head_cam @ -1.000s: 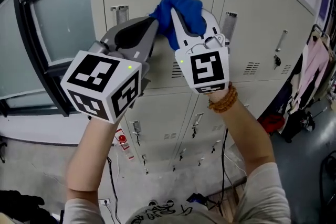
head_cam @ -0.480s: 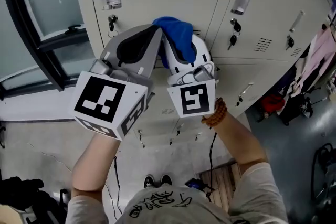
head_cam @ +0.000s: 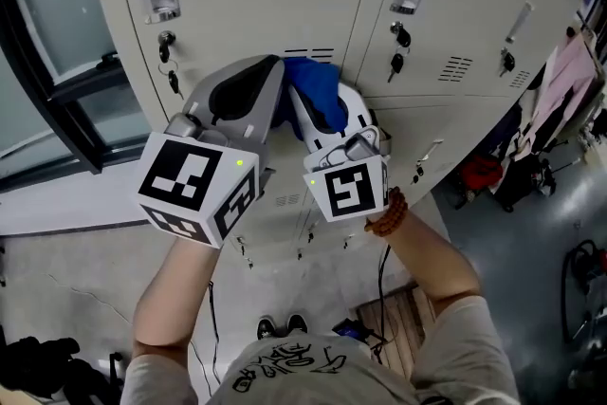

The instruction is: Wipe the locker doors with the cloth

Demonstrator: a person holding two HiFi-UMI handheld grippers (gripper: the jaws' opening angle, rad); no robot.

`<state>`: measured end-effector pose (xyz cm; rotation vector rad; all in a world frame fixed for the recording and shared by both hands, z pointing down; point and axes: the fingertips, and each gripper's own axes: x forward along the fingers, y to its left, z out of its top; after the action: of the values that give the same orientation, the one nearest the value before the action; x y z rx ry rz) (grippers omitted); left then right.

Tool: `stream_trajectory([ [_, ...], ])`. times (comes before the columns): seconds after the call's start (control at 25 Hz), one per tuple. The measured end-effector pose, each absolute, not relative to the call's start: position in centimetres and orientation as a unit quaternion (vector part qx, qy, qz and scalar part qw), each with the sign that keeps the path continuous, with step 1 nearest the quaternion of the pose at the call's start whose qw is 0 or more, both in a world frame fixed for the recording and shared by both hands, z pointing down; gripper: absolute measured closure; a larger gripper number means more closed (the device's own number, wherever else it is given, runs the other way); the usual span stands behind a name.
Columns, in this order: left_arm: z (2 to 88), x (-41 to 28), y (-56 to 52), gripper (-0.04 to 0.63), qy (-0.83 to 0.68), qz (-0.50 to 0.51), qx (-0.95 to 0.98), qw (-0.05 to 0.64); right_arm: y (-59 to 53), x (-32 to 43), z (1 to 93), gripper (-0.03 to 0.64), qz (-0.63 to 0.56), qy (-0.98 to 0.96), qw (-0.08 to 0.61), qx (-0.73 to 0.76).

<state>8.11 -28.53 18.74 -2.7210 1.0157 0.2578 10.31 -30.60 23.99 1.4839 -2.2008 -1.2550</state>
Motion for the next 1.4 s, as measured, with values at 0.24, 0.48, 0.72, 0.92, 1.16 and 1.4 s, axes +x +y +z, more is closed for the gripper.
stream_trajectory([
  [0.24, 17.1, 8.7, -28.2, 0.593, 0.34, 0.096, -0.928, 0.121, -30.6, 10.9, 21.8, 0.594, -0.41, -0.753, 0.113, 0.503],
  [0.48, 13.7, 8.2, -27.4, 0.594, 0.315, 0.121, -0.933, 0.121, -30.5, 11.7, 16.4, 0.594, -0.427, -0.738, 0.081, 0.516],
  [0.72, 8.9, 8.0, -26.2, 0.593, 0.305, 0.135, -0.93, 0.155, -30.4, 12.0, 8.0, 0.594, -0.455, -0.717, 0.05, 0.526],
  [0.92, 4.8, 7.3, -25.2, 0.594, 0.313, 0.14, -0.917, 0.205, -30.3, 12.3, 0.9, 0.594, -0.47, -0.702, 0.028, 0.534],
  [1.16, 2.0, 6.5, -25.7, 0.594, 0.318, 0.15, -0.912, 0.213, -30.0, 12.6, -6.4, 0.594, -0.477, -0.692, -0.001, 0.541],
  [1.4, 2.5, 5.8, -25.7, 0.594, 0.322, 0.152, -0.911, 0.209, -29.7, 13.7, -10.5, 0.594, -0.468, -0.685, -0.03, 0.557],
])
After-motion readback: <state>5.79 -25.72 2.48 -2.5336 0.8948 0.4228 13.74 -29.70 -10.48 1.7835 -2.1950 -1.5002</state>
